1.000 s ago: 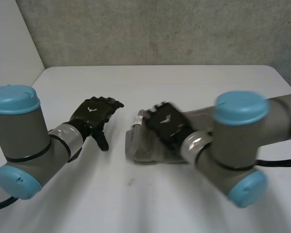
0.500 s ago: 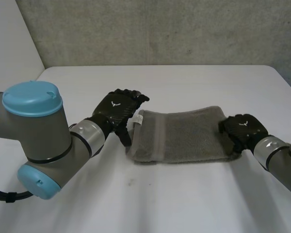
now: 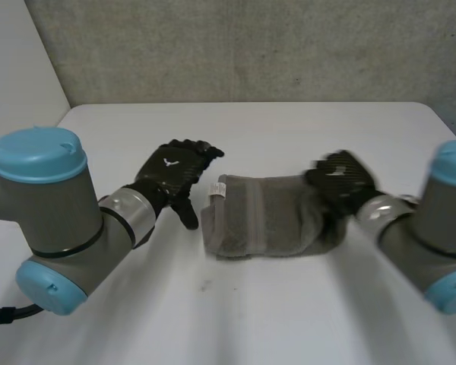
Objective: Fold the towel.
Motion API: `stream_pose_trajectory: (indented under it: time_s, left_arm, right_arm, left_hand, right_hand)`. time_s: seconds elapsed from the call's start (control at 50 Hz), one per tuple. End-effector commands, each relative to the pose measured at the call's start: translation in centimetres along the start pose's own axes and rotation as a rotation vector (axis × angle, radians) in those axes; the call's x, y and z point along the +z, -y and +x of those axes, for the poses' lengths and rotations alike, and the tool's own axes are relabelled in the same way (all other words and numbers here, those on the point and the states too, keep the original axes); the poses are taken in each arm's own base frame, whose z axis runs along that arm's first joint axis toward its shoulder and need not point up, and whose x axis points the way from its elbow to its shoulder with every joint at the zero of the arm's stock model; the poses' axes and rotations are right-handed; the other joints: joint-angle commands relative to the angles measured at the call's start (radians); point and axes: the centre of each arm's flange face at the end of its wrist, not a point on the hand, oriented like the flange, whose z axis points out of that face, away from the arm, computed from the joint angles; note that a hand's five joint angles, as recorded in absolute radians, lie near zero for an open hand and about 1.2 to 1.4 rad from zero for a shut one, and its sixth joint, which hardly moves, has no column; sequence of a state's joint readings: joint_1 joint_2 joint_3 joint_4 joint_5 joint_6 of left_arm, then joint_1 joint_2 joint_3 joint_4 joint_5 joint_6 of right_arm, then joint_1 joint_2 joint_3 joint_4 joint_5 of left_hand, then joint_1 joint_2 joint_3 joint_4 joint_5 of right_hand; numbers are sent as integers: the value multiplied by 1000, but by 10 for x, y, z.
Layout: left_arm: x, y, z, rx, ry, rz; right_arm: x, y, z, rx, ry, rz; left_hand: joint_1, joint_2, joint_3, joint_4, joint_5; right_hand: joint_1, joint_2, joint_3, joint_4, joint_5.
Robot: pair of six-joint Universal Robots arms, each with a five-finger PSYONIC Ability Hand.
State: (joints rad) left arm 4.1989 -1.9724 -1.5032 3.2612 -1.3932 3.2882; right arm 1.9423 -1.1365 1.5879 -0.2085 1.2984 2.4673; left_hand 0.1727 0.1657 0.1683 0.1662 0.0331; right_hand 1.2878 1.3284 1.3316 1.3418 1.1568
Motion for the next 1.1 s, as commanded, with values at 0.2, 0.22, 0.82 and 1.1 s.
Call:
stream_pose_trajectory:
  time_s: [0.2,0.22,0.82,1.1]
  left_arm:
    - [-4,3,-33,-33,235,-11]
    - [-4,3,-33,-33,235,-11]
    - [27,18,28,-103,73,92]
    - [31,-42,39,-126,157,-129]
  right_arm:
    - [-10,57,-171,-231,368,244]
    - [-10,57,-171,-231,368,244]
    - [-16,52,-5,520,36,36]
    - [15,13,-37,640,195,-158]
  left_hand:
    - [2,9,6,8,-33]
    - [2,9,6,8,-33]
    - [6,13,10,12,-29]
    - [2,9,6,8,-33]
  right_hand:
    - [108,68,65,54,65]
    - [108,68,65,54,65]
    - [-1113,-1154,-1157,-1167,-1157]
    - [-1113,-1154,-1157,-1167,-1157]
